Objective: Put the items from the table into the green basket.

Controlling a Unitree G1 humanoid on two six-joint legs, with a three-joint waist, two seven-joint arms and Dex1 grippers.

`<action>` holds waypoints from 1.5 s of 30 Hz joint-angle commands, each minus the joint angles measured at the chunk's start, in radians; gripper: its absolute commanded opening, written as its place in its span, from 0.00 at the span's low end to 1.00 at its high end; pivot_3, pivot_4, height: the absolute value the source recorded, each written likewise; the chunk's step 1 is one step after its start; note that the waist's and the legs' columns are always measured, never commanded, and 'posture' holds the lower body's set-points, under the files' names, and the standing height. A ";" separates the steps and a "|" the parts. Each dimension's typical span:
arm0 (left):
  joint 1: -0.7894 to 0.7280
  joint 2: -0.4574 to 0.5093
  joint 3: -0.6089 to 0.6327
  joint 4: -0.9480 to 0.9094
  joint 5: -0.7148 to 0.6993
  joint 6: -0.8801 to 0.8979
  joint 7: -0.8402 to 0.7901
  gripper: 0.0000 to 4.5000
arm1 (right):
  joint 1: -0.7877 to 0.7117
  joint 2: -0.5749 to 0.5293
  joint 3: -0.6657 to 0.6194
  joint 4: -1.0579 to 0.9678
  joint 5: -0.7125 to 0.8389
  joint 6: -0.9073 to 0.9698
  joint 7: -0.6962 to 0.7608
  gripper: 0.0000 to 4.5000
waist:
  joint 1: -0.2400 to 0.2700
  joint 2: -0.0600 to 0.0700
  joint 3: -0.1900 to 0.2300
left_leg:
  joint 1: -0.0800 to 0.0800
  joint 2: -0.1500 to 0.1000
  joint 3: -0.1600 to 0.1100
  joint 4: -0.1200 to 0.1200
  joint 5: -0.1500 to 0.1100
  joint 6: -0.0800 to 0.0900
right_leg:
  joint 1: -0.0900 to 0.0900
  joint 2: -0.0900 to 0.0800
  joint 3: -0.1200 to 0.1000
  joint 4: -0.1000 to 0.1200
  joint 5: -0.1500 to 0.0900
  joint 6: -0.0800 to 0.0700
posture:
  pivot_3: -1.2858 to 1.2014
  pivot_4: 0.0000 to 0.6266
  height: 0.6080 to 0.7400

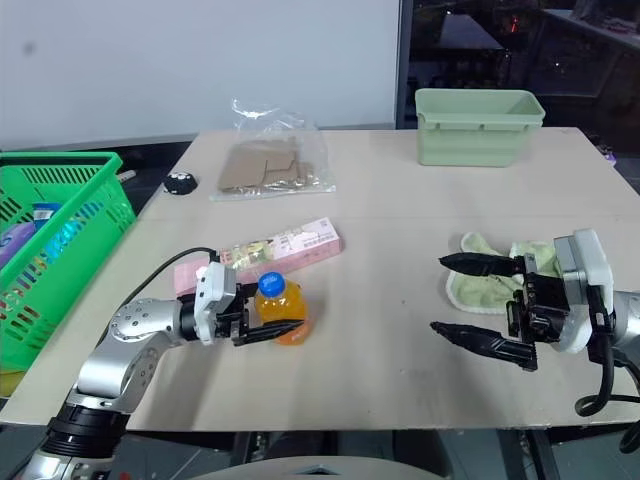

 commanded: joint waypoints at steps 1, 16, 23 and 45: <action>-0.094 -0.038 0.086 -0.014 -0.029 -0.012 0.118 0.59 | -0.067 0.021 -0.007 0.057 -0.052 -0.045 -0.058 1.00 | -0.001 -0.001 0.001 | 0.000 0.000 0.000 0.000 0.000 0.000 | 0.000 0.000 0.000 0.000 0.000 0.000 | 0.43 0.00 1.00; -0.543 0.159 0.432 0.275 0.106 0.060 0.659 0.59 | -0.399 0.104 0.194 0.226 -0.101 -0.046 0.003 1.00 | -0.012 -0.007 0.004 | -0.001 0.000 -0.006 -0.003 0.001 0.002 | -0.002 0.007 -0.001 0.003 0.003 0.005 | 0.49 0.00 1.00; -0.480 0.329 0.573 0.497 0.228 -0.011 0.843 0.59 | -0.490 0.145 0.256 0.273 -0.133 -0.052 0.041 1.00 | 0.025 -0.011 0.006 | -0.001 0.001 -0.008 -0.004 0.001 0.001 | -0.003 0.007 -0.003 0.004 0.004 0.004 | 0.52 0.00 1.00; -0.549 0.423 0.475 1.046 0.296 -0.306 0.832 0.97 | -0.492 0.188 0.283 0.266 -0.147 -0.057 0.058 1.00 | 0.139 -0.026 -0.002 | -0.003 0.001 -0.005 -0.004 -0.002 -0.006 | -0.007 0.003 -0.003 0.004 0.005 0.002 | 0.52 0.00 1.00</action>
